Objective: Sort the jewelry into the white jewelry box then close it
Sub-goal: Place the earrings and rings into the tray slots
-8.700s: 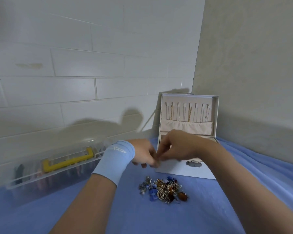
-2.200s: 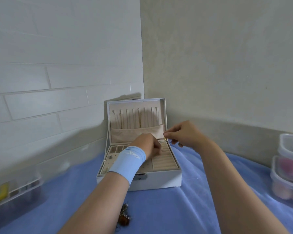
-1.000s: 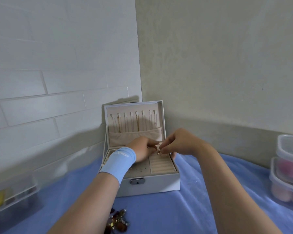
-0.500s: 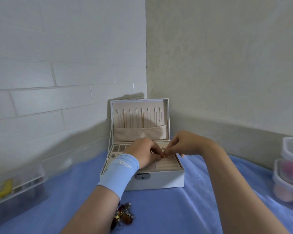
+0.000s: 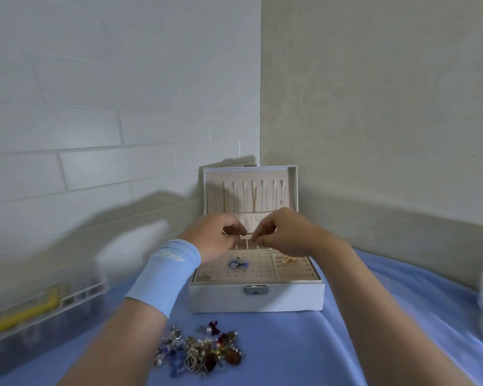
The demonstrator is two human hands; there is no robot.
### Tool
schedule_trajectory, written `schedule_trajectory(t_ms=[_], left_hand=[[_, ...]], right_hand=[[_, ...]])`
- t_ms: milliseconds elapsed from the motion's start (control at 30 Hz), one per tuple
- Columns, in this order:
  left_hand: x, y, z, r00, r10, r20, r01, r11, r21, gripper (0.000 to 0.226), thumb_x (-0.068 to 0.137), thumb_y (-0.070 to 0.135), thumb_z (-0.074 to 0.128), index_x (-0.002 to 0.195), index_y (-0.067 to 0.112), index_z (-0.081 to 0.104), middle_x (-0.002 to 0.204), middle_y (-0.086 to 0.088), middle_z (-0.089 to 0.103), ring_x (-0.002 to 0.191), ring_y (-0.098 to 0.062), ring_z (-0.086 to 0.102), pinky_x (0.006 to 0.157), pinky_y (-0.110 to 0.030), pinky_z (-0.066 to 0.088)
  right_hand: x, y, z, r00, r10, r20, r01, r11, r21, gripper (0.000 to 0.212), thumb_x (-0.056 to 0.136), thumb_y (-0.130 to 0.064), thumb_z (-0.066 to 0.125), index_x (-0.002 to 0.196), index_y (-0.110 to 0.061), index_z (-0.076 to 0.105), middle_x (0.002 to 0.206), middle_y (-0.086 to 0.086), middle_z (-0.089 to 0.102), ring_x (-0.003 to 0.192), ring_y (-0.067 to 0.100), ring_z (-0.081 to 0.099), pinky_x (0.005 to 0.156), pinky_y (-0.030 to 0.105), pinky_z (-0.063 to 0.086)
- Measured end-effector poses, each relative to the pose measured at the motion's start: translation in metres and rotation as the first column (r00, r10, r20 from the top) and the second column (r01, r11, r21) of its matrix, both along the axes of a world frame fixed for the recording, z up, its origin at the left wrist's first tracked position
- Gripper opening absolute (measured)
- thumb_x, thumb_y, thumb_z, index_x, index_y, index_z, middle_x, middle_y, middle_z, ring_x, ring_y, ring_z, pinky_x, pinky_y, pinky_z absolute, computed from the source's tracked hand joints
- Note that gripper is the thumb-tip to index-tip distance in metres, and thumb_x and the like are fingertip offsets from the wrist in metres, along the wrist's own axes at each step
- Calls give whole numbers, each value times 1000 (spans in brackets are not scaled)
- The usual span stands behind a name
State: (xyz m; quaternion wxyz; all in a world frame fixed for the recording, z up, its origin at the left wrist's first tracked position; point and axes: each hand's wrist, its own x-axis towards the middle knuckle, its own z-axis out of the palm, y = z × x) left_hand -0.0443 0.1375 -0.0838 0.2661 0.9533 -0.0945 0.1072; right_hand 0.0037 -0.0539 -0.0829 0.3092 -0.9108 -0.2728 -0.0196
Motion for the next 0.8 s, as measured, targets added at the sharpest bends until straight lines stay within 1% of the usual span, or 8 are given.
schedule_trajectory(t_ms=[67, 133, 233, 300, 400, 500, 633, 800], left_hand=[[-7, 10, -2, 1000, 16, -26, -15, 999, 44, 15, 94, 22, 64, 102, 32, 72, 95, 20, 65, 88, 1, 58, 78, -19, 42], [-11, 17, -9, 999, 35, -39, -34, 999, 41, 14, 93, 23, 65, 100, 33, 72, 92, 21, 63, 88, 0, 58, 79, -20, 42], [-12, 21, -19, 996, 54, -72, -51, 998, 43, 10, 90, 32, 69, 98, 37, 72, 89, 24, 61, 83, 4, 56, 75, -18, 42], [-11, 20, -24, 995, 47, -88, -41, 997, 71, 14, 87, 38, 71, 100, 38, 72, 93, 21, 65, 78, 5, 55, 71, -17, 42], [-7, 17, -29, 997, 58, -41, -55, 996, 72, 7, 85, 36, 72, 92, 35, 70, 96, 15, 68, 77, 0, 57, 69, -19, 43], [-5, 19, -30, 999, 46, -25, -46, 999, 0, 7, 85, 35, 72, 89, 32, 67, 94, 14, 67, 88, -10, 62, 77, -27, 48], [-5, 23, -25, 1000, 12, 0, -12, 990, -142, 8, 94, 29, 61, 88, 33, 65, 97, 8, 70, 89, -13, 63, 74, -28, 48], [-9, 24, -19, 998, 27, 51, -4, 918, -396, 16, 99, 20, 54, 86, 27, 61, 85, 3, 65, 71, -16, 60, 67, -31, 50]], right_hand=[[-6, 16, -4, 999, 46, -29, -46, 998, -29, 11, 89, -24, 73, 94, -30, 80, 90, -15, 73, 87, 4, 66, 83, 25, 55], [-10, 27, -10, 998, 44, -38, -47, 994, -101, 16, 88, -29, 73, 102, -30, 79, 93, -17, 70, 91, 7, 65, 85, 28, 54], [-13, 35, -17, 1000, 11, -12, -13, 978, -207, 22, 87, -31, 73, 109, -30, 78, 94, -16, 67, 88, 5, 62, 78, 22, 49], [-13, 36, -19, 1000, -3, -10, 1, 982, -187, 17, 86, -29, 75, 102, -30, 79, 85, -17, 65, 77, 2, 58, 66, 18, 43], [-12, 33, -18, 999, -12, -42, 8, 996, -85, 6, 82, -22, 79, 84, -28, 78, 72, -15, 65, 63, 0, 58, 59, 16, 44], [-10, 29, -16, 993, 5, -114, 4, 997, 82, 8, 81, -13, 81, 77, -20, 77, 71, -2, 73, 57, 9, 61, 61, 26, 54], [-12, 26, -13, 989, 60, -138, -25, 970, 244, 8, 87, -15, 78, 95, -14, 79, 69, -2, 73, 51, 11, 55, 48, 18, 42], [-15, 26, -9, 953, 156, -260, -30, 903, 429, 23, 93, -10, 71, 115, -15, 70, 68, 0, 66, 51, 9, 48, 48, 23, 38]])
